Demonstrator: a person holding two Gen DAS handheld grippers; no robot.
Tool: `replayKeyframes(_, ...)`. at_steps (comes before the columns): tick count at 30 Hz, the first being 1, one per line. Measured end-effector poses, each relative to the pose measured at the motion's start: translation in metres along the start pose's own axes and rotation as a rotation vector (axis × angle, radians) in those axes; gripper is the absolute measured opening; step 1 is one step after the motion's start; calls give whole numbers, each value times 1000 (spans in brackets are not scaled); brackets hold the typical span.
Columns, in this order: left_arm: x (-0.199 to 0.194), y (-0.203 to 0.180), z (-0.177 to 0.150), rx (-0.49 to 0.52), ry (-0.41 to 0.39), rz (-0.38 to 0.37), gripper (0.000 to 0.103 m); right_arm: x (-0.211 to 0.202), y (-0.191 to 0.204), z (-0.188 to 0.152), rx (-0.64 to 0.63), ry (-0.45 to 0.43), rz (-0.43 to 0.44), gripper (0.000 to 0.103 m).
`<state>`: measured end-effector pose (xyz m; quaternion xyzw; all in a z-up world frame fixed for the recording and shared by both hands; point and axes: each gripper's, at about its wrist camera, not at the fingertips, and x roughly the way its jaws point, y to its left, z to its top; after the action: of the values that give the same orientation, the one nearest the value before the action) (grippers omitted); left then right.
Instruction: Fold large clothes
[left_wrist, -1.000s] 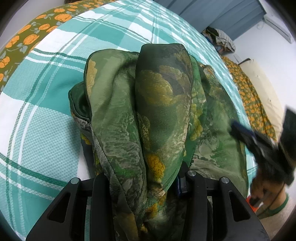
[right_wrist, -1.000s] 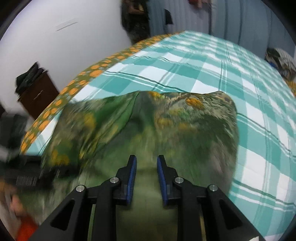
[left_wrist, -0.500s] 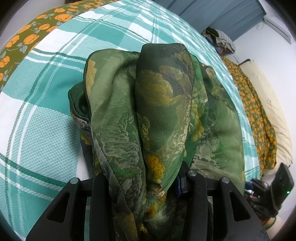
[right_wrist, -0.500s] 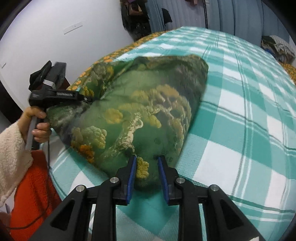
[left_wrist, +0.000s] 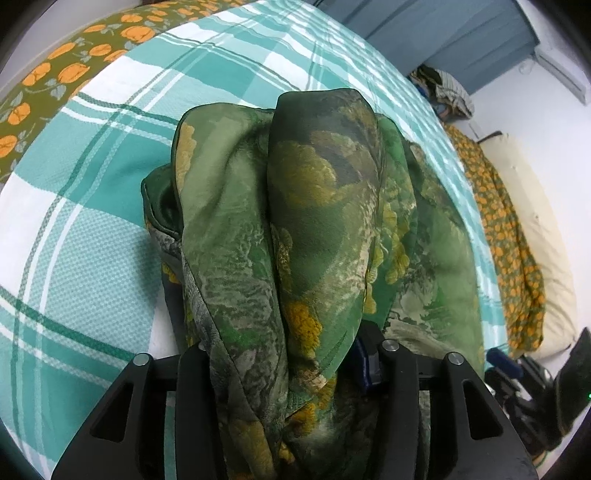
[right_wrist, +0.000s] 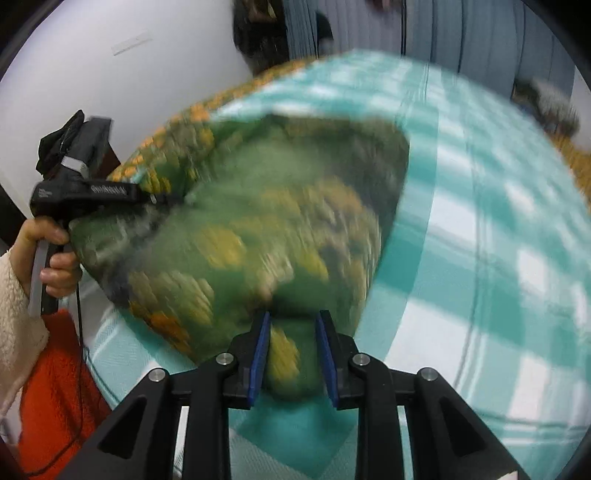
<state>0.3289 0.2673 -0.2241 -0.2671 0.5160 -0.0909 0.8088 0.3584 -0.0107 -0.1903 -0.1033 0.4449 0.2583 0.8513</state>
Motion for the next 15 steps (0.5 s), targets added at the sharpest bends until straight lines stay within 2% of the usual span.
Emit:
replayKeyframes(2,-4,-3,0,4,-1,11,54,-4,17,16,-12,-50,74,27)
replayKeyframes(6,-26,-5,0,-13,4,-20,58,27,62,35,-103,-22,146,27)
replayKeyframes(9,-62,12,-3,-32,-69,-27,72,59,80,34,-113,47,152,28)
replayKeyframes(10,-71,23,-5,-47,-100,-22,80,68,82,33,-109,60,143,28)
replayKeyframes(12,-78,50,-8,-119,-123,-22,86,74,82,31,-96,61,142,28)
replayKeyframes(15,-68,89,-15,-259,-102,-122,86,73,81,30,-91,47,141,28)
